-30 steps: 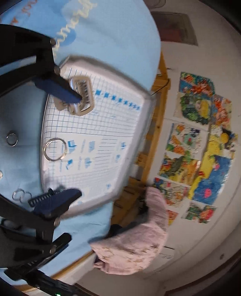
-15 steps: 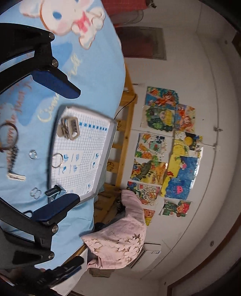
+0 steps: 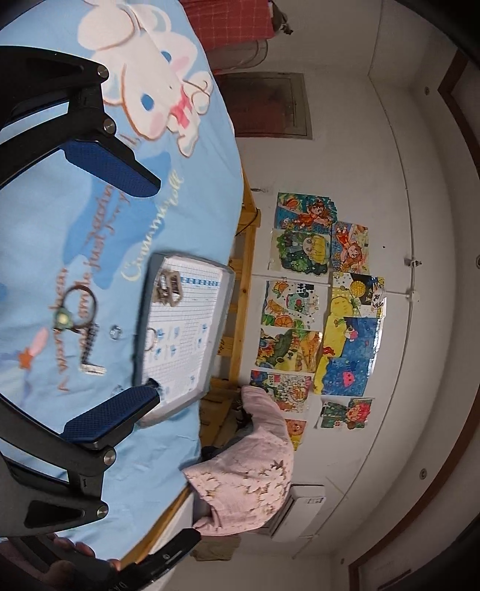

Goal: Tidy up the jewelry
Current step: 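Withdraw both tools from the tray toward the remaining jewelry, then grasp the brown hair tie with green bead with the left tool while the right tool grasps the white keychain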

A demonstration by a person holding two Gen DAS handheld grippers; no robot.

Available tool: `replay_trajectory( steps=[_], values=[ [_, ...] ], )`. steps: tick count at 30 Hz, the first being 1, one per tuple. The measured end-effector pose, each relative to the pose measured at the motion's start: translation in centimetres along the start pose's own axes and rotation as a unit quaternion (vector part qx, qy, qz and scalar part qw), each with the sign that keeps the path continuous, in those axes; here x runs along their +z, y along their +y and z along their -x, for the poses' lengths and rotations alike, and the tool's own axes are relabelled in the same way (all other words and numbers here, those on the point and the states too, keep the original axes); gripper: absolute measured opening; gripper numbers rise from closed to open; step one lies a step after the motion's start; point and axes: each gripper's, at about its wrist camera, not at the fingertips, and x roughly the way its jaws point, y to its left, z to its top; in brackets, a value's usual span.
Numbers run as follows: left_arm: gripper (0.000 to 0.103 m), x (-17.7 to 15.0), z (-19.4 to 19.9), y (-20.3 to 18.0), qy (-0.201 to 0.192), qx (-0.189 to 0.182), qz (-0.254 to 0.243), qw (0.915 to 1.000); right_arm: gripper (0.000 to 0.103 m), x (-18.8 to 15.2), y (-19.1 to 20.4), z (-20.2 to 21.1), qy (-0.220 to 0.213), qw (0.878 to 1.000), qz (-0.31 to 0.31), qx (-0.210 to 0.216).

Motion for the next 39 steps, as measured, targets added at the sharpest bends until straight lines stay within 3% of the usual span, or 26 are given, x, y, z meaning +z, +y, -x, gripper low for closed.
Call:
replay_trajectory(
  steps=[9,20,27,35,39],
  values=[
    [0.103,-3.5,1.2,1.1,0.038,0.0,-0.011,0.9992,0.102,-3.8,0.7,3.5,0.06,0.998,-0.004,0.007],
    [0.103,-6.9,-0.4,1.7,0.099,-0.001,-0.009,0.995,0.102,-6.9,-0.9,4.6,0.143,0.989,-0.035,-0.026],
    [0.103,-7.0,-3.0,1.5,0.15,-0.023,-0.012,0.9883,0.102,-8.0,-1.0,3.4,0.181,0.982,-0.032,-0.036],
    [0.103,-6.9,-6.6,0.8,0.185,-0.065,-0.027,0.9801,0.102,-8.2,-1.2,2.4,0.192,0.98,-0.03,-0.034],
    [0.094,-7.0,-8.1,-0.4,0.19,-0.086,-0.049,0.9769,0.101,-8.0,-1.8,1.2,0.195,0.98,-0.033,-0.035]
  ],
)
